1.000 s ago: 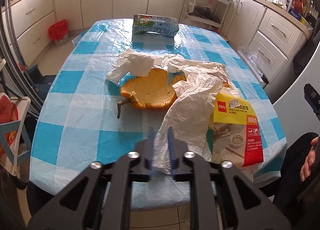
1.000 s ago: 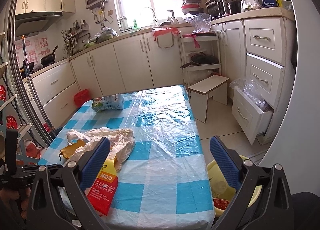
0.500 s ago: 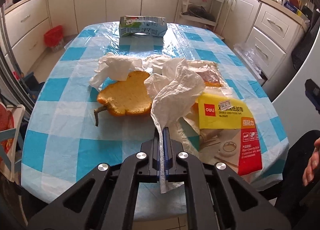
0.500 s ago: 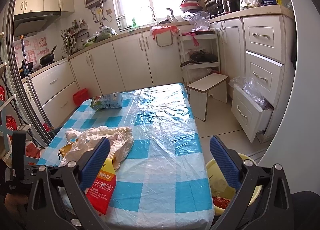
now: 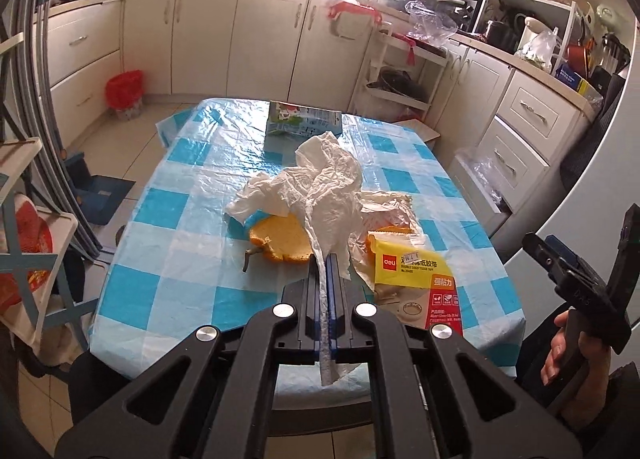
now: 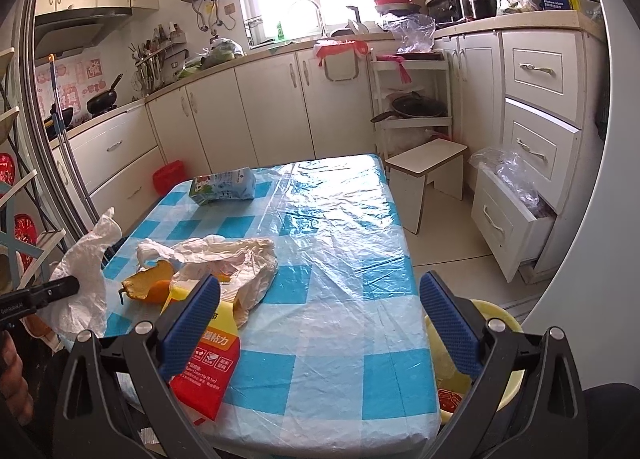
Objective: Collect trash
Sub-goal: 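Lift the bag and box and carry both toward the yellow bucket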
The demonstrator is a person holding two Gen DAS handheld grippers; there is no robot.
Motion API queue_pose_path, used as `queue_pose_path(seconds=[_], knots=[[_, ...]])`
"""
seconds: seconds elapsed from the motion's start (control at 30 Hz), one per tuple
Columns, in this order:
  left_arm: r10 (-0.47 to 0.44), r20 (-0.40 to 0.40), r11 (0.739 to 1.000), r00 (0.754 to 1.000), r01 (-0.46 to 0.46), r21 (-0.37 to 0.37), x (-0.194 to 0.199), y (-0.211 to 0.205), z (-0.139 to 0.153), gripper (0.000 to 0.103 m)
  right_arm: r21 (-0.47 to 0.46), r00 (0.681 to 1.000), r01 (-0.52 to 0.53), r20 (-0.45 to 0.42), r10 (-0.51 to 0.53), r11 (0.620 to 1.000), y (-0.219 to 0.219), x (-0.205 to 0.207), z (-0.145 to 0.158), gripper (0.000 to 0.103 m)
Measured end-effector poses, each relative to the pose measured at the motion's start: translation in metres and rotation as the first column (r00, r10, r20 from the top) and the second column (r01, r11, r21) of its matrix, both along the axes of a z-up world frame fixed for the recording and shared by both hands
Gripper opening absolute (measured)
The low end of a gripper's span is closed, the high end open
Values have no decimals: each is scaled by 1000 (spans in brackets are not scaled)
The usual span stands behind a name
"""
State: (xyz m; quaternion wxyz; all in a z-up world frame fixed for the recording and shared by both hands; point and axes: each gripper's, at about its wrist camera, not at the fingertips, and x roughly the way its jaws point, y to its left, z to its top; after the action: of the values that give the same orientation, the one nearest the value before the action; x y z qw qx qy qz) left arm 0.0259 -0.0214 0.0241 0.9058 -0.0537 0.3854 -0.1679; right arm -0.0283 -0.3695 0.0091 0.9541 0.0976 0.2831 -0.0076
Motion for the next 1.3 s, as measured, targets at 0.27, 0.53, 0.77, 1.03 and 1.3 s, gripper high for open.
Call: queue_pose_path(seconds=[0.27, 0.53, 0.77, 1.03, 1.3], knots=[[-12, 20, 1000, 1000, 12, 11, -11, -4, 8, 3, 23, 976, -182, -114, 184, 983, 34, 15, -20, 96], [-7, 34, 1000, 999, 7, -2, -19, 2, 15, 3, 144, 922, -273, -243, 301, 951, 55, 30, -48, 87], [-2, 33, 1000, 999, 2, -11, -19, 5, 14, 3, 317, 886, -270, -286, 364, 909, 48, 40, -64, 32], [3, 34, 1000, 999, -3, -11, -19, 5, 15, 3, 350, 890, -344, -173, 422, 871, 50, 27, -43, 3], [6, 44, 1000, 999, -6, -6, -21, 4, 18, 3, 344, 925, -340, -47, 377, 875, 28, 10, -13, 3]])
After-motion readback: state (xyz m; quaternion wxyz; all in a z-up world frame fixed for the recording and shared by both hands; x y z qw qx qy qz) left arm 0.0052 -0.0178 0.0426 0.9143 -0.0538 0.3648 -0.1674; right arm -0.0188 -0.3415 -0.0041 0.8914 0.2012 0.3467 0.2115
